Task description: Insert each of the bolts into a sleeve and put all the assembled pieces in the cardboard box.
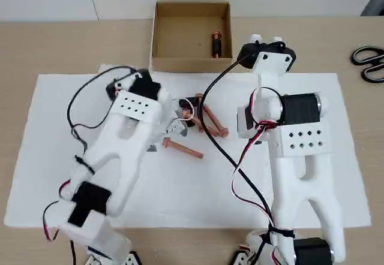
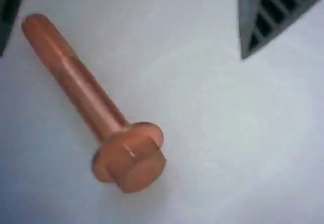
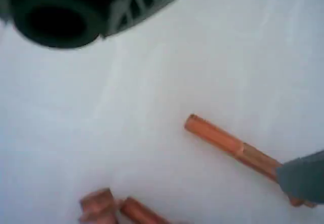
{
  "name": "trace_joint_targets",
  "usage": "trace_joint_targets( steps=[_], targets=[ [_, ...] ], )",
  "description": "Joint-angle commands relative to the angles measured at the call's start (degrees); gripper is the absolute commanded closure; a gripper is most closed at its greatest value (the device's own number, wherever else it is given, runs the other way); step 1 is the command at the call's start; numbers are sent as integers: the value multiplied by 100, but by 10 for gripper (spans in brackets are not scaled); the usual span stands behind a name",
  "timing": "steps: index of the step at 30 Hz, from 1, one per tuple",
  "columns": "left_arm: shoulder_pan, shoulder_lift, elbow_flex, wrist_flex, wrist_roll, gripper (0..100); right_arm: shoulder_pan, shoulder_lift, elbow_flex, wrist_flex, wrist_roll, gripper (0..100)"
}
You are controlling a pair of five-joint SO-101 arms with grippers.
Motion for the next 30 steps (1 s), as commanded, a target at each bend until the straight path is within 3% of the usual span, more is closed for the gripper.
trace_joint_targets(
  steps=[1, 19, 26, 30],
  targets=[
    [220, 246, -215, -53, 237, 720, 31, -198, -53, 31, 9, 996],
    [290, 1204, -215, -1090, 738, 723, 22, -224, -53, 31, 9, 996],
    [176, 1213, -224, -1116, 738, 884, 22, -198, -53, 22, 9, 996],
    [211, 1213, -224, -1108, 721, 903, 22, -198, -53, 13, 9, 996]
  ],
)
